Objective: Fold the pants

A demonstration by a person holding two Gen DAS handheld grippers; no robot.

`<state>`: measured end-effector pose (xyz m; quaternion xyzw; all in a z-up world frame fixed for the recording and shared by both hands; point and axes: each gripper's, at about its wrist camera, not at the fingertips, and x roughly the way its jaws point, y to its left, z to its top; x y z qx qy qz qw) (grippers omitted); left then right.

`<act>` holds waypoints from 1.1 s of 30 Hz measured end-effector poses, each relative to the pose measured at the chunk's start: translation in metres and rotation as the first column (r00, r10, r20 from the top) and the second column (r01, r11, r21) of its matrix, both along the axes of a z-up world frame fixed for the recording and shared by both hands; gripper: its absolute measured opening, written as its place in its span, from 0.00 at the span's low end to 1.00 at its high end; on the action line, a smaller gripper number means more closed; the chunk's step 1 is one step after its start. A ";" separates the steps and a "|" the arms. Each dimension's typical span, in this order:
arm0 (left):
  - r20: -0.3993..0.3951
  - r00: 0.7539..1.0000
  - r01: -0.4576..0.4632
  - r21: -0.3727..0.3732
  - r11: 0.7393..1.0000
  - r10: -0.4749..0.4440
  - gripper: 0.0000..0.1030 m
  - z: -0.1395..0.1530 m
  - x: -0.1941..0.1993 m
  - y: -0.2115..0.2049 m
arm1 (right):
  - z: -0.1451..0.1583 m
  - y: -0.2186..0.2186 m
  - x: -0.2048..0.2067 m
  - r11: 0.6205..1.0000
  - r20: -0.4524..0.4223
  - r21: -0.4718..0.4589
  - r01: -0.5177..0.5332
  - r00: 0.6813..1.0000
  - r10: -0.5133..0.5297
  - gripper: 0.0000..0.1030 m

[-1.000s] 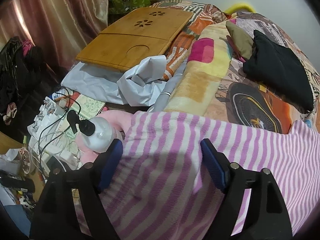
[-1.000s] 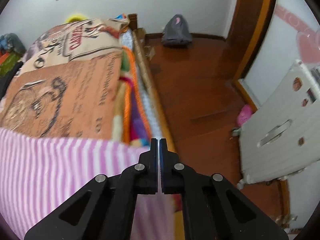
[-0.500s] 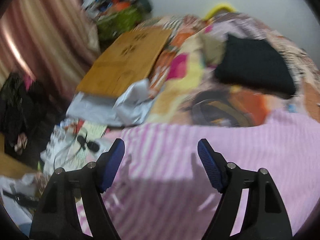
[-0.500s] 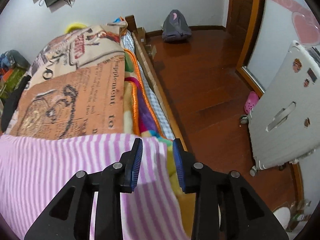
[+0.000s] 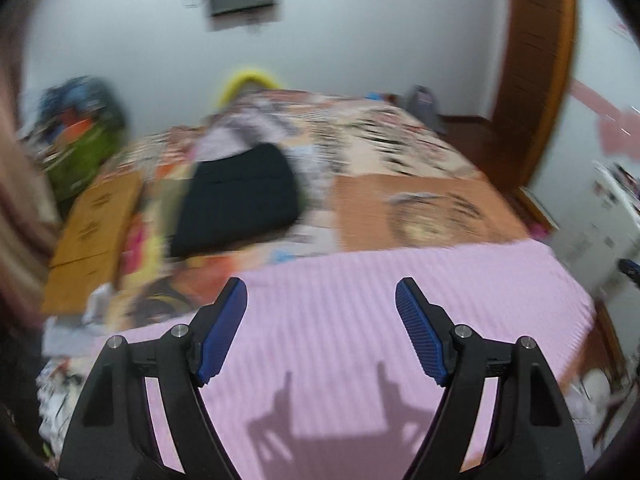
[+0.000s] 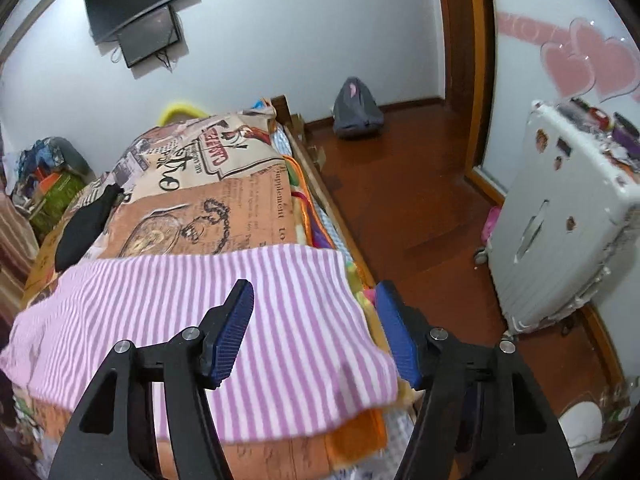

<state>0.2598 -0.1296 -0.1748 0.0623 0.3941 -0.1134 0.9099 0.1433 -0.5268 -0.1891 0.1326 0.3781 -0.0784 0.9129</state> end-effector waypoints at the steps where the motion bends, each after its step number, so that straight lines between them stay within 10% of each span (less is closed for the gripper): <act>1: -0.010 0.999 0.037 -0.008 0.999 -0.037 0.75 -0.003 -0.002 -0.017 | -0.001 0.004 -0.008 1.000 -0.002 -0.001 -0.005 1.000 0.005 0.58; 14: -0.209 0.937 0.280 -0.032 0.960 -0.280 0.75 -0.087 -0.016 -0.165 | -0.084 0.014 -0.049 0.961 -0.117 0.276 0.033 0.993 0.000 0.58; 33: -0.190 0.943 0.292 0.072 0.954 -0.274 0.82 -0.124 -0.025 -0.204 | -0.147 -0.028 -0.019 0.815 -0.109 0.552 0.179 0.984 -0.142 0.61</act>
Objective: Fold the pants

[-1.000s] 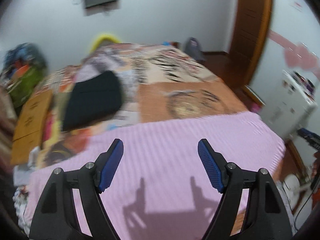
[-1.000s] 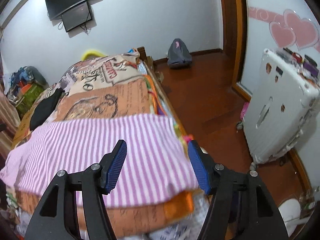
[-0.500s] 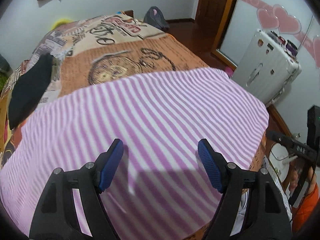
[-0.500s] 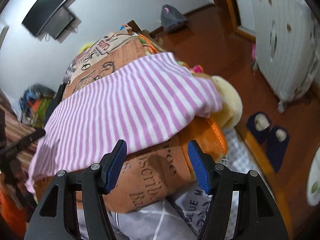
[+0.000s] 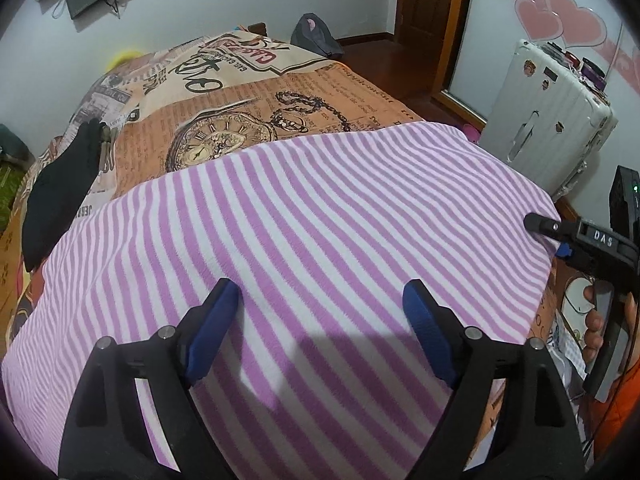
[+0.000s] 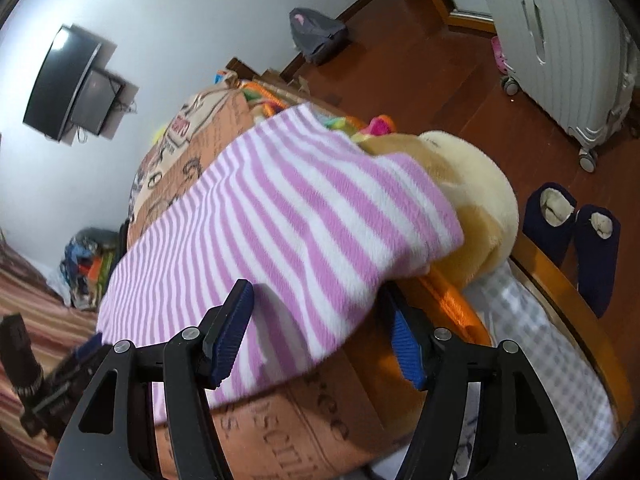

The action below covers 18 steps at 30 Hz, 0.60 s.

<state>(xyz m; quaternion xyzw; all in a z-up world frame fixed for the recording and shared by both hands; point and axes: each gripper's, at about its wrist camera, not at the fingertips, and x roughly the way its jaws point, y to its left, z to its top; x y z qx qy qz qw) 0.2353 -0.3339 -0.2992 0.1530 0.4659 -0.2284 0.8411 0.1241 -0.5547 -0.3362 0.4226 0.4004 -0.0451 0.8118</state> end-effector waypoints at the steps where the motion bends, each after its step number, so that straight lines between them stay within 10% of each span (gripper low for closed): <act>1: 0.003 1.000 0.000 0.003 1.000 0.000 0.82 -0.001 0.000 -0.001 | 0.001 -0.002 0.001 1.000 0.007 0.004 0.013 1.000 -0.013 0.60; 6: 0.020 1.000 0.001 0.019 1.000 -0.001 0.82 -0.003 -0.001 -0.005 | 0.005 -0.009 0.009 0.998 0.032 0.001 0.055 0.998 -0.055 0.57; 12: 0.014 1.000 -0.007 -0.003 1.000 0.007 0.82 -0.001 -0.001 -0.002 | 0.021 -0.009 0.014 0.991 0.048 -0.102 0.082 0.996 -0.077 0.19; 18: -0.009 1.000 -0.010 -0.041 0.999 0.010 0.82 0.005 -0.001 0.004 | 0.053 -0.008 0.012 0.981 0.118 -0.167 0.101 0.990 -0.082 0.14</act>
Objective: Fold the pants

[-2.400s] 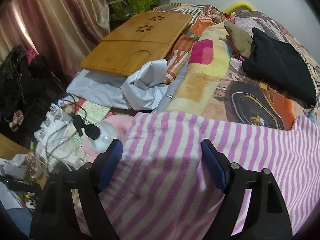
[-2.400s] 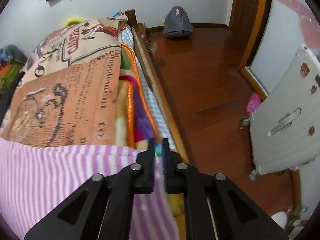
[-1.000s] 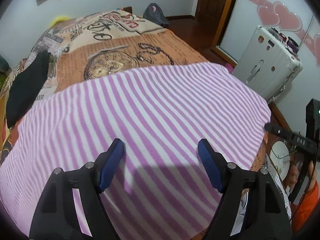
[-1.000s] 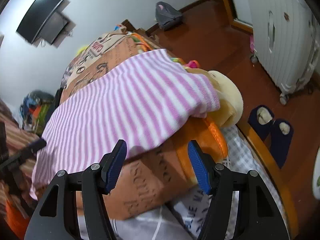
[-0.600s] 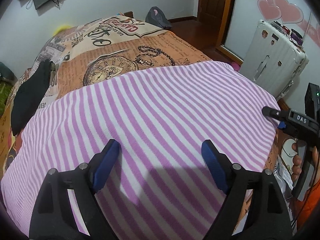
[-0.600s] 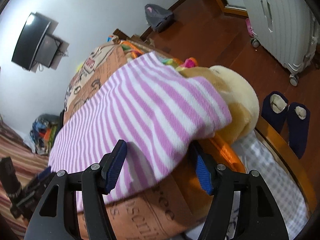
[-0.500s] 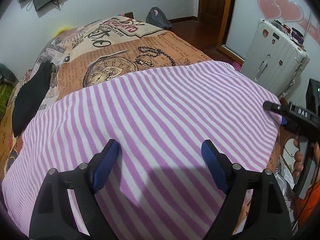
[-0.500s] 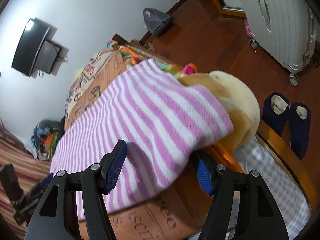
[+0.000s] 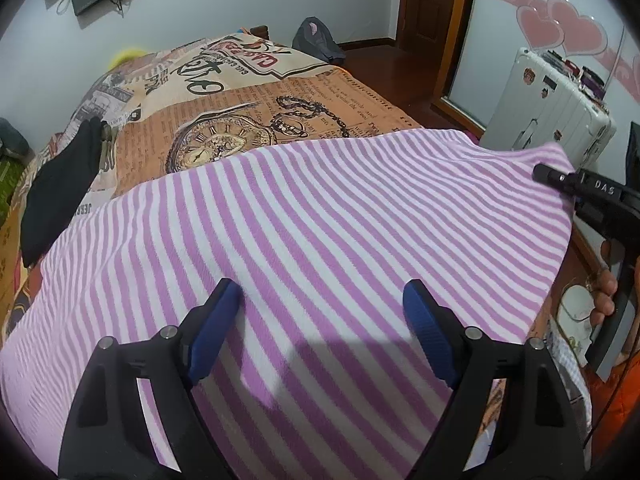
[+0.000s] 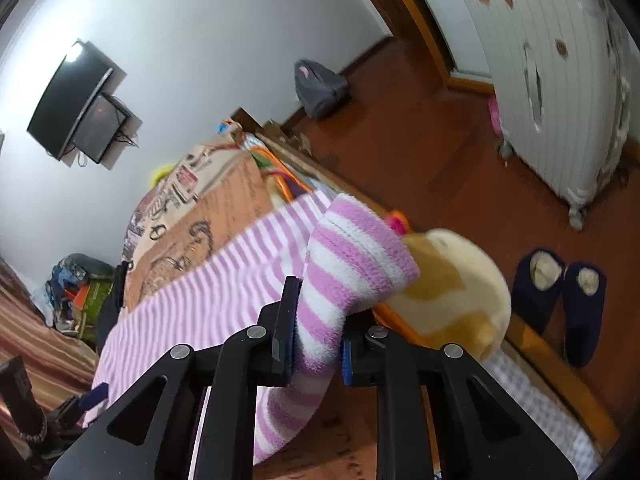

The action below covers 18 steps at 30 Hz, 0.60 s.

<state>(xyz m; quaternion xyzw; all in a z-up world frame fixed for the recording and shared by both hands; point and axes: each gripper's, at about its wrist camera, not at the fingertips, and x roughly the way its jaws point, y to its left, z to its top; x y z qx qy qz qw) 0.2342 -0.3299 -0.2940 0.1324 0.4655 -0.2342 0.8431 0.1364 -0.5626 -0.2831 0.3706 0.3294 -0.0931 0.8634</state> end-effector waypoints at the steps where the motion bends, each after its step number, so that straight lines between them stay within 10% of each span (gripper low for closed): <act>1: -0.002 1.000 0.000 -0.007 1.000 0.000 0.82 0.001 0.000 0.001 | 0.008 0.002 -0.001 1.000 0.013 -0.023 0.002 1.000 -0.001 0.13; 11: 0.043 0.999 -0.020 -0.113 0.993 0.025 0.82 0.033 -0.005 0.032 | 0.074 0.040 0.014 0.981 0.113 -0.176 -0.084 0.988 0.105 0.10; 18: 0.021 0.999 -0.041 -0.129 0.991 0.044 0.82 0.034 -0.006 0.056 | 0.030 0.039 0.001 0.994 -0.014 -0.101 -0.053 0.999 0.052 0.15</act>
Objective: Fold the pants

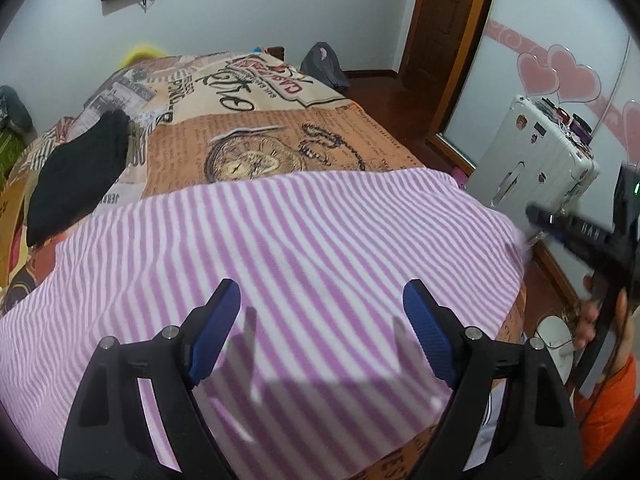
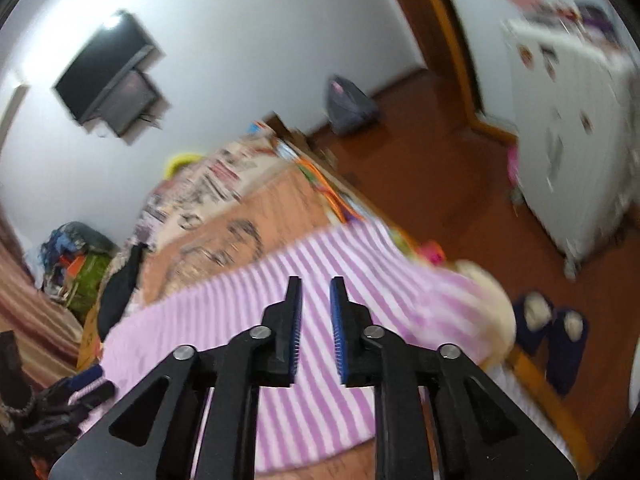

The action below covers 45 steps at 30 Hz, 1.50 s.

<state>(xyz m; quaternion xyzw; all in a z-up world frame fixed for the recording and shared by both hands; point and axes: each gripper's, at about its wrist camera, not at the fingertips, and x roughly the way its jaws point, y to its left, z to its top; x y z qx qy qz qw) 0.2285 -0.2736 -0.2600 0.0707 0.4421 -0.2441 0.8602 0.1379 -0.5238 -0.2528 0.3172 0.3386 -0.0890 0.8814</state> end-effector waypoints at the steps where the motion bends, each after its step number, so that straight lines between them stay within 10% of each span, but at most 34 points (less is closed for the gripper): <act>1: 0.000 1.000 0.000 0.004 1.000 0.000 0.82 -0.001 -0.001 0.003 | -0.010 -0.003 -0.007 1.000 -0.025 0.023 0.019 1.000 -0.018 0.16; 9: -0.019 1.000 0.017 0.017 1.000 -0.016 0.82 -0.010 -0.002 -0.005 | -0.053 -0.014 -0.059 0.990 -0.159 0.113 0.085 0.985 -0.067 0.45; 26: -0.037 0.999 0.041 0.100 0.994 -0.038 0.82 -0.027 -0.006 -0.038 | -0.079 -0.035 -0.018 0.957 -0.083 0.272 0.104 0.993 -0.085 0.48; 32: -0.016 0.998 0.063 0.140 0.988 -0.061 0.82 -0.032 -0.007 -0.049 | -0.070 -0.030 0.000 0.975 -0.049 0.205 0.086 0.996 -0.077 0.45; 37: -0.014 0.998 0.064 0.139 0.988 -0.063 0.82 -0.034 -0.006 -0.051 | -0.063 -0.033 0.005 0.985 -0.037 0.159 0.063 0.998 -0.058 0.15; 45: -0.015 0.998 0.056 0.105 0.993 -0.055 0.82 -0.027 -0.009 -0.045 | -0.021 -0.023 -0.001 0.996 0.049 0.088 0.018 0.999 -0.022 0.10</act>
